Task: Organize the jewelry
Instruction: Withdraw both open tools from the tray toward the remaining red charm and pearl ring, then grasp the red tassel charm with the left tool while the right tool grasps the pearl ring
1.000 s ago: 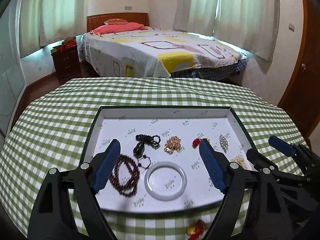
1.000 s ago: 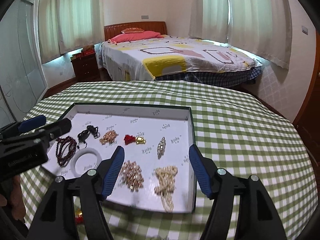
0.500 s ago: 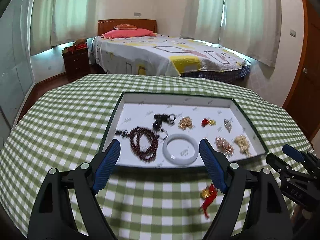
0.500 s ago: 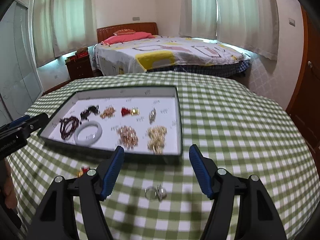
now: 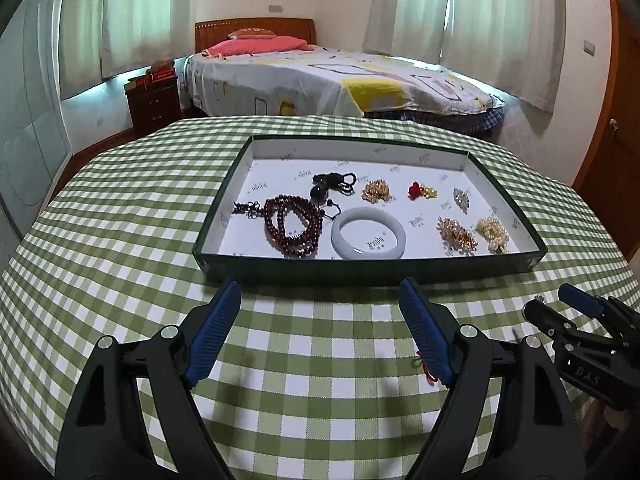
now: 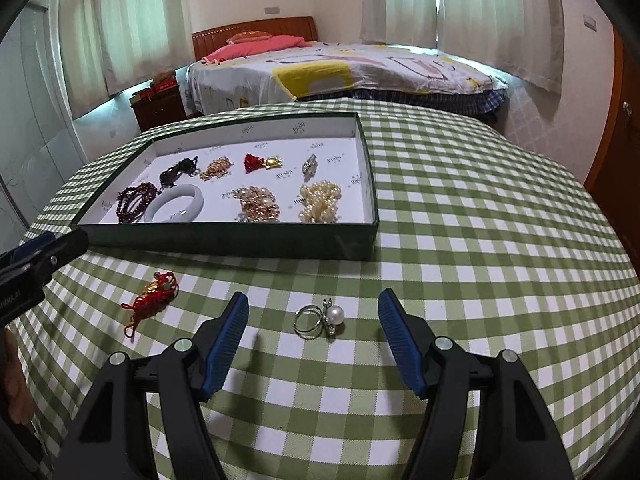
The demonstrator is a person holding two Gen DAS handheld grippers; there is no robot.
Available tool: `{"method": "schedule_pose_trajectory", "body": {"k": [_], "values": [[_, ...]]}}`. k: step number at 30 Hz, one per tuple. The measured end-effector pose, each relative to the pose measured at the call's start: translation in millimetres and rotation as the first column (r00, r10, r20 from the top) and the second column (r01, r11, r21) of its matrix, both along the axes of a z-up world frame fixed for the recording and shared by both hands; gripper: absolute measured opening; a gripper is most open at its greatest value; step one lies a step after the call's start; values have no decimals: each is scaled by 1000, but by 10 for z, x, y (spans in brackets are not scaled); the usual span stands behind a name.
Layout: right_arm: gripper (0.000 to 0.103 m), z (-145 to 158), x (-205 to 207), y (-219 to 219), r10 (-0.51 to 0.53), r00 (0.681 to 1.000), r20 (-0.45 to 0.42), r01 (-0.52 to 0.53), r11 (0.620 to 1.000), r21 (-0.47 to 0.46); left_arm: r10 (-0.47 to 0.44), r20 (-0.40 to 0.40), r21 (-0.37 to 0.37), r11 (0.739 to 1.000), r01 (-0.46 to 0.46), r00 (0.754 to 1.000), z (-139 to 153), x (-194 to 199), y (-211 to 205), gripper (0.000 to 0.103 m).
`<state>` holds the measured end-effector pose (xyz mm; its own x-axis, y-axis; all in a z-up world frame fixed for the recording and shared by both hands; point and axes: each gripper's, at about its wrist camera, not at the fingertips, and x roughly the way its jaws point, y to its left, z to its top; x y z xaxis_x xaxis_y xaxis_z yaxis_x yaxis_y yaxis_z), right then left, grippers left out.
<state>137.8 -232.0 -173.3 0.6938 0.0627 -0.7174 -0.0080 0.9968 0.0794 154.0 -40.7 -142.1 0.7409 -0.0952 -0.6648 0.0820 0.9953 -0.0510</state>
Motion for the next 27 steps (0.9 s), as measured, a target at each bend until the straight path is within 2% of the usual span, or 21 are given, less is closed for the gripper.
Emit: {"method": "schedule_pose_trajectory", "body": {"k": [3, 14, 21, 23, 27], "values": [[64, -19, 16, -32, -8, 1000, -8, 8, 1000, 12, -3, -4, 0, 1000, 3, 1000, -21, 5, -9, 79], [41, -65, 36, -81, -11, 999, -34, 12, 999, 39, -12, -22, 2, 1000, 12, 1000, -89, 45, -58, 79], [36, -105, 46, -72, -2, 999, -52, 5, 999, 53, -16, -26, 1, 1000, 16, 1000, -107, 37, -71, 79], [29, -109, 46, -61, 4, 999, -54, -1, 999, 54, -19, -28, 2, 1000, 19, 999, -116, 31, -84, 79], [24, -108, 42, -67, 3, 999, -52, 0, 998, 63, -27, -31, 4, 1000, 28, 999, -132, 13, -114, 79]]}}
